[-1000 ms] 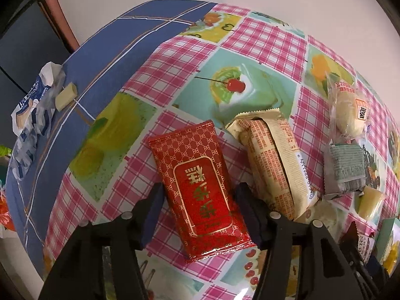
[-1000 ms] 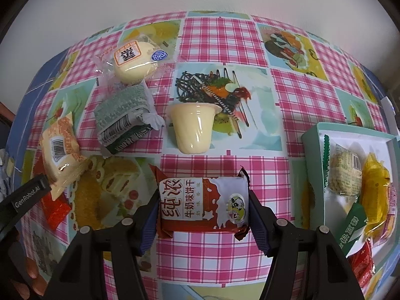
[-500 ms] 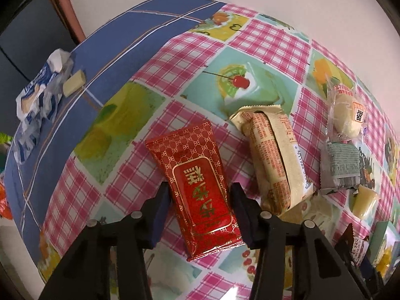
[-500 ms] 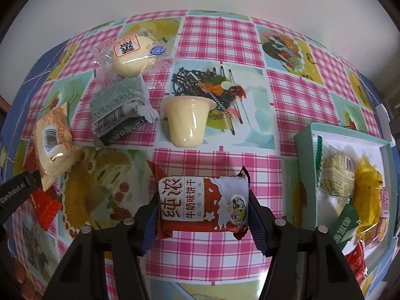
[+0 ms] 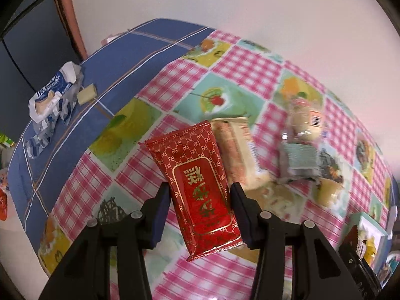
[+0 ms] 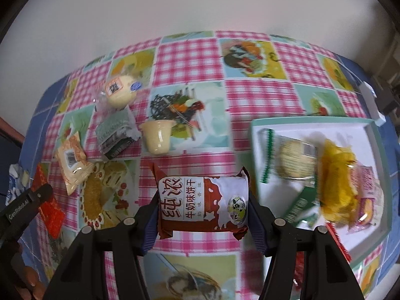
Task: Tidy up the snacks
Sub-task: 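Carry the milk biscuit bag into the tray with the right gripper while the left drops the red packet there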
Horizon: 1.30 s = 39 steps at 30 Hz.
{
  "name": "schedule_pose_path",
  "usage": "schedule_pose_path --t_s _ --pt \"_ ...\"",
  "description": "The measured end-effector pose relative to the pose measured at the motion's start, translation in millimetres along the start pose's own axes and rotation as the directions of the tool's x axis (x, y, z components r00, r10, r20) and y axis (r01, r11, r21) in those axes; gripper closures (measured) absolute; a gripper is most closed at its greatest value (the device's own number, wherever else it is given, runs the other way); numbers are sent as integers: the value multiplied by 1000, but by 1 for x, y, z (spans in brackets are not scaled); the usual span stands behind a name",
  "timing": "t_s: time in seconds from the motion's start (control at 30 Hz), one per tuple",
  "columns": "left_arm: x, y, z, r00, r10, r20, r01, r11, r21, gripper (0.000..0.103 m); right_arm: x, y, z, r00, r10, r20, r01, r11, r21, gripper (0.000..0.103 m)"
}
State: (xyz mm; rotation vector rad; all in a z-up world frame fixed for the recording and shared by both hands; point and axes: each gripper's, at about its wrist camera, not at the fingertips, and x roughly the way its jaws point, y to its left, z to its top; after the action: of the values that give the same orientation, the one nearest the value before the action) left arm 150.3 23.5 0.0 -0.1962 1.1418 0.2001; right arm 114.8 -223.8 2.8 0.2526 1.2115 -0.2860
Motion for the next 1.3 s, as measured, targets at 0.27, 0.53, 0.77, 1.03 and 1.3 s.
schedule_pose_path --t_s 0.27,0.53,0.77,1.03,1.3 --pt "-29 -46 -21 997 -64 43 59 993 98 53 -30 -41 -5 999 -9 44 6 998 64 39" --pt "-48 -114 -49 988 -146 49 130 960 247 53 -42 -97 3 997 -47 67 36 986 165 39" --pt "-60 -191 -85 978 -205 31 172 883 437 52 -36 -162 8 993 -105 49 86 952 293 39" --pt "-60 -253 -113 969 -246 10 196 794 576 52 -26 -215 10 987 -158 34 131 908 399 39" --pt "-47 -294 -126 965 -263 -16 212 738 641 52 -12 -254 19 985 -166 33 134 883 451 39"
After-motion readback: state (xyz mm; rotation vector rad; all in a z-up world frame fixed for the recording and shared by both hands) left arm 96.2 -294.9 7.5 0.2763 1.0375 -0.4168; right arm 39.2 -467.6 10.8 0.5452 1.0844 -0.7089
